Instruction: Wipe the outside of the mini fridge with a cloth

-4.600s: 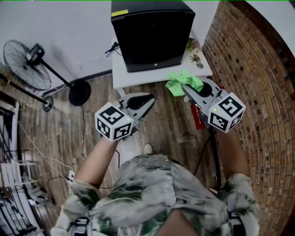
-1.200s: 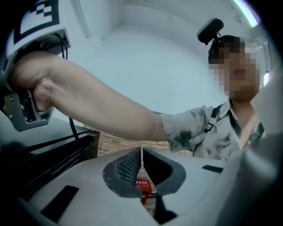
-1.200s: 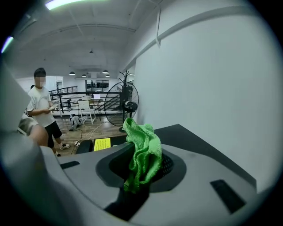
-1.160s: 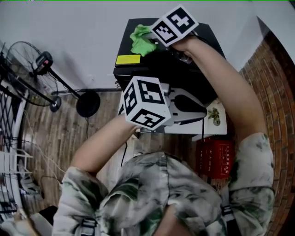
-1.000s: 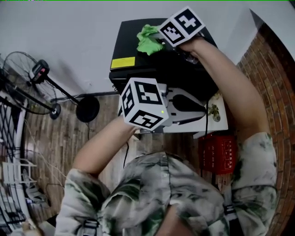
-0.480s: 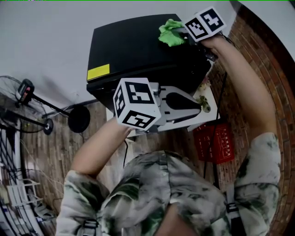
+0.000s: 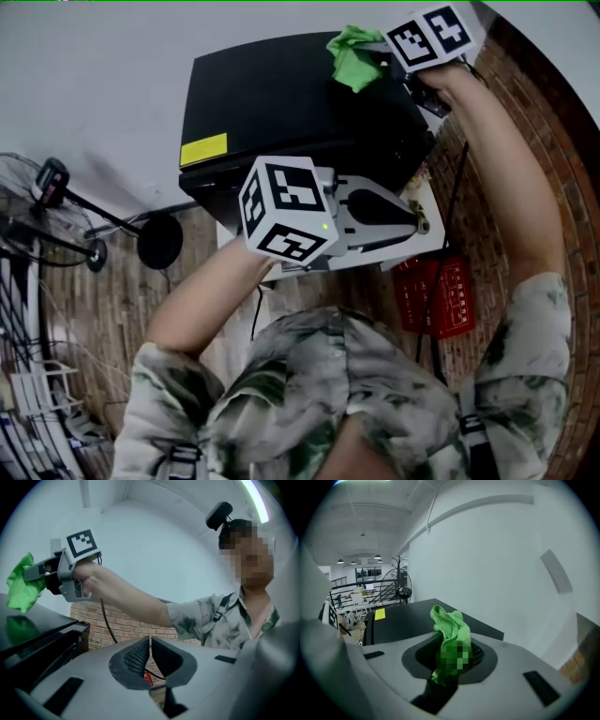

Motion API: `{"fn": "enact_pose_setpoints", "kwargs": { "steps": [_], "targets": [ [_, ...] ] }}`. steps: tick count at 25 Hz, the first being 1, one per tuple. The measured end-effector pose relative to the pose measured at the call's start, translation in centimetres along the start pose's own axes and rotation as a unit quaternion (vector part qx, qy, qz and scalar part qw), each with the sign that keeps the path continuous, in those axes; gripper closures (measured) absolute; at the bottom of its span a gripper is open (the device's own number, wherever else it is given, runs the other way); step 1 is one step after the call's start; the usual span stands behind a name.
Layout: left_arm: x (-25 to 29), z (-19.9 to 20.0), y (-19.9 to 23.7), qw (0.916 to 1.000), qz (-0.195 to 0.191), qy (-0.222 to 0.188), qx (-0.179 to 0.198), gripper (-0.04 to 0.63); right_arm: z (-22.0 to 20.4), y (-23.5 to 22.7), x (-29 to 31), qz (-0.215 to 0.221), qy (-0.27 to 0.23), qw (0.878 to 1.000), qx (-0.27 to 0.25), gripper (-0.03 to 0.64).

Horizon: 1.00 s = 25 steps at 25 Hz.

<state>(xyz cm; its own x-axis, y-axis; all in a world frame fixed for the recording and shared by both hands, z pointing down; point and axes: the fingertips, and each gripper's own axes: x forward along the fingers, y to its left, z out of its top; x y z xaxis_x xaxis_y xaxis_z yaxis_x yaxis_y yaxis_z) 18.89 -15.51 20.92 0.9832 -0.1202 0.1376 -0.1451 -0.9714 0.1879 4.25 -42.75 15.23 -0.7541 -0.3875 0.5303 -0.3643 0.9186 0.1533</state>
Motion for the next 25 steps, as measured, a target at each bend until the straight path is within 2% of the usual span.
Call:
{"fn": "enact_pose_setpoints", "kwargs": {
  "steps": [10, 15, 19, 25],
  "targets": [
    [-2.7, -0.6, -0.7, 0.9997, 0.022, 0.008, 0.000, 0.566, 9.2, 12.8, 9.9, 0.096, -0.019, 0.994, -0.056, 0.523],
    [-3.9, -1.0, -1.2, 0.9995, 0.029, 0.009, -0.004, 0.566, 11.1, 16.5, 14.8, 0.111, -0.010, 0.992, -0.067, 0.523],
    [-3.9, -1.0, -1.7, 0.9995, 0.030, 0.005, -0.004, 0.566, 10.7, 15.9, 17.2, 0.101, 0.005, 0.992, -0.073, 0.523],
    [-4.1, -1.2, -1.6, 0.9996, 0.026, 0.004, -0.005, 0.566, 7.8, 8.7, 16.2, 0.040, 0.036, 0.998, -0.043, 0.523]
  ]
}}
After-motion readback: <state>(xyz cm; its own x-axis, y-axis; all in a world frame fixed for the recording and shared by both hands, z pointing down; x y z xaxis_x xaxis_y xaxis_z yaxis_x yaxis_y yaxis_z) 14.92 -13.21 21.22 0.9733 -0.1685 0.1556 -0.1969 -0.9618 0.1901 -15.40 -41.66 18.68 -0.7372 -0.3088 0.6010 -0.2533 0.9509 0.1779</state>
